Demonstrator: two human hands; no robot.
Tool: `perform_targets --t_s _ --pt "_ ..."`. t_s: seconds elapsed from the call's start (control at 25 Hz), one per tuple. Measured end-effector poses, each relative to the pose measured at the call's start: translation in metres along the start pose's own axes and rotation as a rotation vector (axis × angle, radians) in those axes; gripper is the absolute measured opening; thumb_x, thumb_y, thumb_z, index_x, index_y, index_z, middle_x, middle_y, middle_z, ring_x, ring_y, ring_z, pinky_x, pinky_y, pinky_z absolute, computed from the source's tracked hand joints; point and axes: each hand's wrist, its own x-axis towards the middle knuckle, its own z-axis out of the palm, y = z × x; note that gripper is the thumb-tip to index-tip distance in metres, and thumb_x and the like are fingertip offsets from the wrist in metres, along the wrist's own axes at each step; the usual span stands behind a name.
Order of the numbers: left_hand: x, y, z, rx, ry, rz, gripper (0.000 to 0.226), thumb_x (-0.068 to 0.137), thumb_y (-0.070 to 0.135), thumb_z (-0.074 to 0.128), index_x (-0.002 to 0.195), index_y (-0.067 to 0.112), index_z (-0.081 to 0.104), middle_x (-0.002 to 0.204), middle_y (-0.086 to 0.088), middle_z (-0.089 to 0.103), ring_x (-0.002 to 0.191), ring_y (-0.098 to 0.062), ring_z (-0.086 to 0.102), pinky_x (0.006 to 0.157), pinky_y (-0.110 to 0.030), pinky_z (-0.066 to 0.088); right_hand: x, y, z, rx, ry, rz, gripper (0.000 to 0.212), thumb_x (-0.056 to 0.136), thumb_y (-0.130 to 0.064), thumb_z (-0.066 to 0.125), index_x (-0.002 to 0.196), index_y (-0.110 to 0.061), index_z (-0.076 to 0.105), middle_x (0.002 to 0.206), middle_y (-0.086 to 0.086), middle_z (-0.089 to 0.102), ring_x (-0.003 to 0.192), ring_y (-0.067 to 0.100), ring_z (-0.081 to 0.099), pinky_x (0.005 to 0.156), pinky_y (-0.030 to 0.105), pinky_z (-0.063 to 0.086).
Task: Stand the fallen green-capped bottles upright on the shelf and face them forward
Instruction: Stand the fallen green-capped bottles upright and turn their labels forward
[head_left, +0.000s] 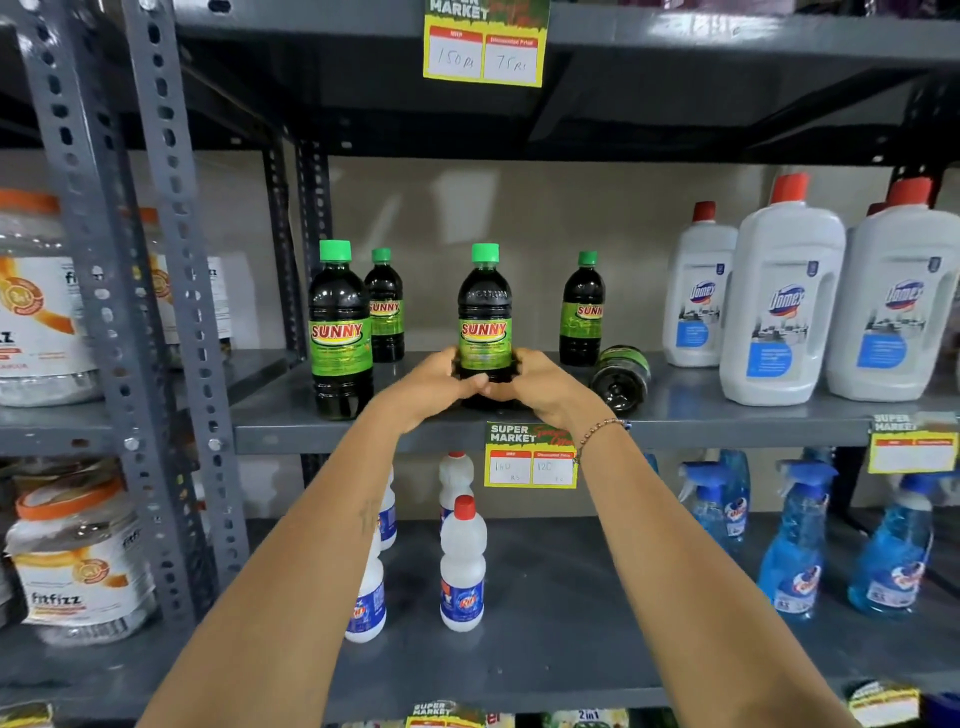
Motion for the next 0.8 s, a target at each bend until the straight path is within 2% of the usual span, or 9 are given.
perform_targets --t_s 0.04,0.12,0.24,0.32,0.52,0.8 --pt "0.004 -0.003 -0.002 -0.043 -0.021 0.011 0.051 0.088 0.019 0.067 0.135 0.016 0.047 0.137 -0.006 0.057 0.124 -0.019 0.052 0.108 -0.037 0.039 0.0 0.001 -0.003 -0.013 -0.005 0.003 0.059 0.08 0.006 0.069 0.134 -0.002 0.05 0.13 0.018 0.062 0.124 0.028 0.055 0.111 0.04 0.04" --pt "0.007 -0.007 -0.001 -0.096 0.036 0.043 0.041 0.084 0.017 0.072 0.122 0.022 0.057 0.119 0.001 0.067 0.114 -0.015 0.059 0.1 -0.032 0.044 0.002 0.003 -0.005 -0.026 0.005 0.009 0.06 0.079 0.006 0.07 0.135 -0.002 0.049 0.129 0.016 0.062 0.124 0.027 0.056 0.111 0.039 0.041" --pt "0.006 -0.008 0.003 -0.177 0.066 0.056 0.029 0.081 0.018 0.075 0.106 0.028 0.065 0.105 0.009 0.071 0.104 -0.008 0.063 0.085 -0.019 0.046 0.003 0.005 -0.005 -0.008 0.025 -0.003 0.056 0.078 0.006 0.071 0.131 -0.002 0.053 0.125 0.016 0.065 0.121 0.026 0.058 0.109 0.037 0.043" --pt "0.005 -0.007 0.003 -0.204 0.079 0.045 0.024 0.079 0.019 0.076 0.096 0.032 0.066 0.098 0.012 0.073 0.102 -0.007 0.064 0.08 -0.017 0.046 0.002 0.007 -0.005 0.007 0.038 -0.017 0.052 0.077 0.006 0.071 0.127 -0.004 0.056 0.119 0.014 0.067 0.117 0.024 0.061 0.108 0.037 0.044" --pt "-0.002 -0.006 0.003 -0.244 0.075 0.045 0.028 0.077 0.018 0.078 0.103 0.026 0.069 0.105 0.0 0.075 0.107 -0.016 0.067 0.097 -0.034 0.05 -0.004 0.007 -0.01 -0.023 0.012 -0.041 0.05 0.075 0.001 0.075 0.123 -0.008 0.06 0.1 -0.004 0.071 0.106 0.015 0.063 0.099 0.028 0.049" --pt "-0.014 -0.003 0.002 -0.225 0.02 0.096 0.035 0.076 0.022 0.079 0.109 0.025 0.069 0.106 0.004 0.075 0.106 -0.011 0.067 0.094 -0.031 0.051 -0.019 0.007 -0.015 -0.096 0.006 -0.072 0.058 0.073 -0.009 0.08 0.128 -0.009 0.059 0.119 0.005 0.069 0.117 0.016 0.061 0.107 0.035 0.044"
